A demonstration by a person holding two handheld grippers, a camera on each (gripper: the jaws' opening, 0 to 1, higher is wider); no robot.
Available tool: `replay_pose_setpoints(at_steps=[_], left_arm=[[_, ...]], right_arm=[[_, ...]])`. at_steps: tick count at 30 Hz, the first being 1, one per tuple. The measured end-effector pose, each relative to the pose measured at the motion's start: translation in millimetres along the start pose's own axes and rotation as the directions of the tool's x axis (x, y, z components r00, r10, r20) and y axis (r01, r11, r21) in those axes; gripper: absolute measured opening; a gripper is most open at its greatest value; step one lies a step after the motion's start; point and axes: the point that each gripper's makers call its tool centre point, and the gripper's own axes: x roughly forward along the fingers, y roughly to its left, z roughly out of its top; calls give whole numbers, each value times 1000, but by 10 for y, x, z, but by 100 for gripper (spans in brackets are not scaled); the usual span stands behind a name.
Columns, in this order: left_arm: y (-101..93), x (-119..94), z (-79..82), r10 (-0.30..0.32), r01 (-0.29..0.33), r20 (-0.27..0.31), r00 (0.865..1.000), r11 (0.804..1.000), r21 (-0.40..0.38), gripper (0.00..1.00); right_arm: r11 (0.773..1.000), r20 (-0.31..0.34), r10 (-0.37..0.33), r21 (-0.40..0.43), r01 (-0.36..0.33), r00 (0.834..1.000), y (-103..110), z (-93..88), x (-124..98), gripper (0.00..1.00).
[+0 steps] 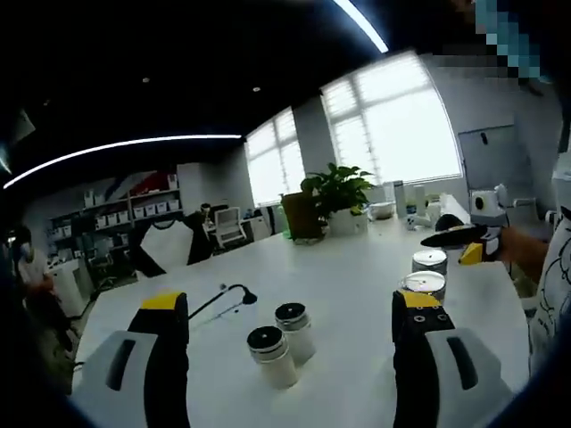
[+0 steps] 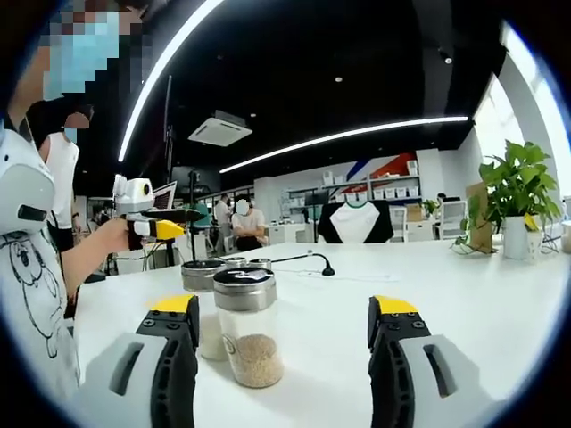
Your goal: Rotate the seasoning bottle until the label or dispensing opening points toward the visible target arrow and the bottle remains upright within the marked orientation range
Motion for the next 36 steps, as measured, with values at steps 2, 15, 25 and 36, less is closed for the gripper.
replay_pose_setpoints(at_steps=[2, 15, 25, 36], left_arm=[[9, 99, -63, -35, 36, -46, 998, 999, 21, 100], [-349, 564, -197, -304, 289, -168, 938, 951, -108, 84], [-373, 807, -336, -313, 330, -331, 890, 944, -7, 99], [-389, 1059, -552, -331, 393, -480, 813, 919, 33, 95]], right_arm=[[1000, -14, 2, 14, -2, 1000, -8, -55, -3, 67], [998, -45, 47, 55, -44, 998, 52, -119, -73, 43], [997, -49, 64, 44, -62, 997, 91, -108, -151, 33], [996, -48, 55, 70, -51, 997, 52, -165, -239, 31]])
